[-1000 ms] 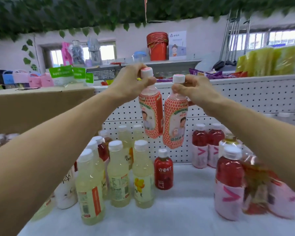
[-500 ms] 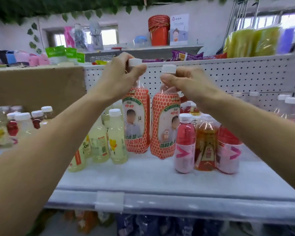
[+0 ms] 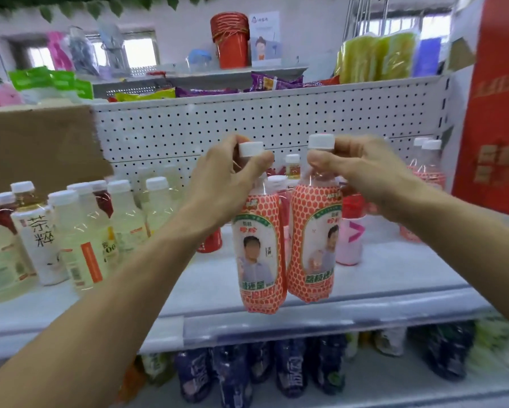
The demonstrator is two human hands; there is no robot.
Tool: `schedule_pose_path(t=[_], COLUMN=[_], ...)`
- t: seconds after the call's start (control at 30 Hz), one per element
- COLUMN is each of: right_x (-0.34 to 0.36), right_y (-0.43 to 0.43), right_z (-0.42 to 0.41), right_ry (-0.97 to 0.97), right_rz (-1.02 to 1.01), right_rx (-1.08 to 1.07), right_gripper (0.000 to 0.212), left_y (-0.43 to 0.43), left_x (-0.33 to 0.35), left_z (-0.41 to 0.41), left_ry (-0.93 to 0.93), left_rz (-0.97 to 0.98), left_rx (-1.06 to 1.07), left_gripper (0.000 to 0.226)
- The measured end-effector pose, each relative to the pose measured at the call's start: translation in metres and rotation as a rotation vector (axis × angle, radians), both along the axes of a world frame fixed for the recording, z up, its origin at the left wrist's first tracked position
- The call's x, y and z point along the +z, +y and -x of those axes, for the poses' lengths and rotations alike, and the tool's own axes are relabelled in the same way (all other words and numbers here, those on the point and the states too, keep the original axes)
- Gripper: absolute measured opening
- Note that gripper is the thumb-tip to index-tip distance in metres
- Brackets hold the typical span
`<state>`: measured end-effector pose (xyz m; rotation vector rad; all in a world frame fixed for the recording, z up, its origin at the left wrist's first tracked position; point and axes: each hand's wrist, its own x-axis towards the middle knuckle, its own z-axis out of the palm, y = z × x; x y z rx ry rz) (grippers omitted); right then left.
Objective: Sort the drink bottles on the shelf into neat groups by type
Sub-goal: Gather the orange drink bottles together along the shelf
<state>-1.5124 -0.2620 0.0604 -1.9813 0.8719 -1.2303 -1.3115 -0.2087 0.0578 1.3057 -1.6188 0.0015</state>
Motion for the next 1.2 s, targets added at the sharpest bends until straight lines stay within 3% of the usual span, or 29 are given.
schedule_pose_path(t=[0.33, 0.5, 0.6, 0.8, 0.93, 1.03, 1.2], right_x=[0.005, 0.001, -0.01, -0.031, -0.035, -0.039, -0.06], right_y=[-0.04, -0.076, -0.093, -0.129, -0.141, -0.141, -0.142], right_z=[0.127, 0.181, 0.203, 0.234, 0.244, 0.244, 0.249], right_ry=[-0.035, -0.002, 0.031, 0.048, 0.065, 0.129, 0.378], right_rz=[0.047, 0.062, 0.052, 0.004, 0.033, 0.035, -0.194], right_rx=[-0.22, -0.284, -0.278, -0.308, -0.319, -0.342, -0.208], right_gripper=[0.011, 0.024, 0.025, 0.005, 0.02, 0.045, 0.077], left_y=[-0.046, -0.076, -0.093, -0.149, -0.199, -0.23, -0.259], left_x=[-0.002, 0.0, 0.001, 0.0, -0.01, -0.018, -0.022], left_z=[0.1, 0.154, 0.182, 0.228, 0.241, 0.243, 0.245], left_ry=[0.04, 0.053, 0.015, -0.155, -0.144, -0.095, -0.006], left_rz=[0.012, -0.054, -0.075, -0.094, -0.083, -0.111, -0.193], left_rx=[-0.117, -0.18, -0.178, -0.055, 0.049, 0.111, 0.134], left_gripper=[0.025, 0.024, 0.025, 0.028, 0.024, 0.022, 0.025])
